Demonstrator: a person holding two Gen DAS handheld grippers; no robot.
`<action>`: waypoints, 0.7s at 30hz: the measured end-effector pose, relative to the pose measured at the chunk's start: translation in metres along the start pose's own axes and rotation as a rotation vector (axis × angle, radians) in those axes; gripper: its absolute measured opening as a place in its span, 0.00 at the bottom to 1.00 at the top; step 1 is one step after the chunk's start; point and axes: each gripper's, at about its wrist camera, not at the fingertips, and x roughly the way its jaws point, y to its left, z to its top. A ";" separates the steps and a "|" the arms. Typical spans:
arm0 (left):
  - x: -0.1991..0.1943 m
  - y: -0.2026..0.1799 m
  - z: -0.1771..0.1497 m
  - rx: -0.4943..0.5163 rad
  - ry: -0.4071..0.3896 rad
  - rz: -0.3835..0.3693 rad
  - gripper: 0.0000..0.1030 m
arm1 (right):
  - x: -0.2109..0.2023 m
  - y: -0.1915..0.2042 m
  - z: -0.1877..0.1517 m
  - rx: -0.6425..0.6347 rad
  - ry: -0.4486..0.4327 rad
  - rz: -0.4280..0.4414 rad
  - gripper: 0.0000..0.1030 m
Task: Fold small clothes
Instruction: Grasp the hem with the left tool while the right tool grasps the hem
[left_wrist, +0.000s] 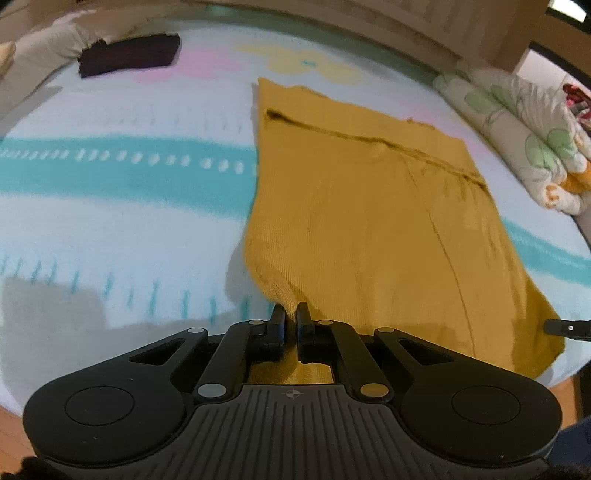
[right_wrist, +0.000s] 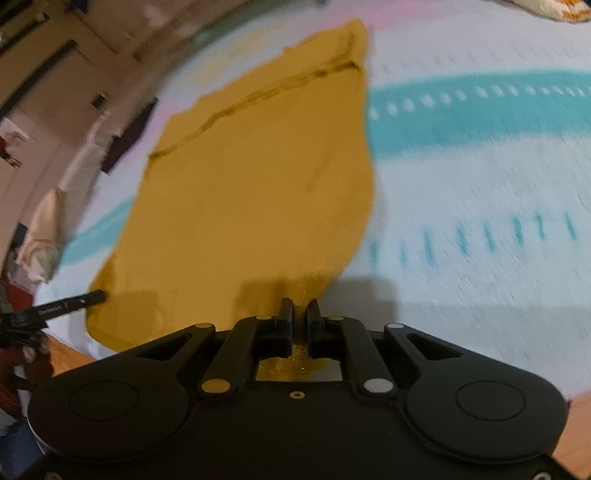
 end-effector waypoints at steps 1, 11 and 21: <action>-0.002 -0.001 0.002 -0.004 -0.020 -0.001 0.05 | -0.002 0.001 0.001 -0.002 -0.018 0.007 0.13; -0.013 -0.001 0.027 -0.089 -0.116 -0.020 0.05 | -0.020 0.009 0.022 0.021 -0.203 0.074 0.13; -0.014 -0.011 0.092 -0.118 -0.201 -0.034 0.05 | -0.022 0.013 0.068 0.101 -0.309 0.098 0.13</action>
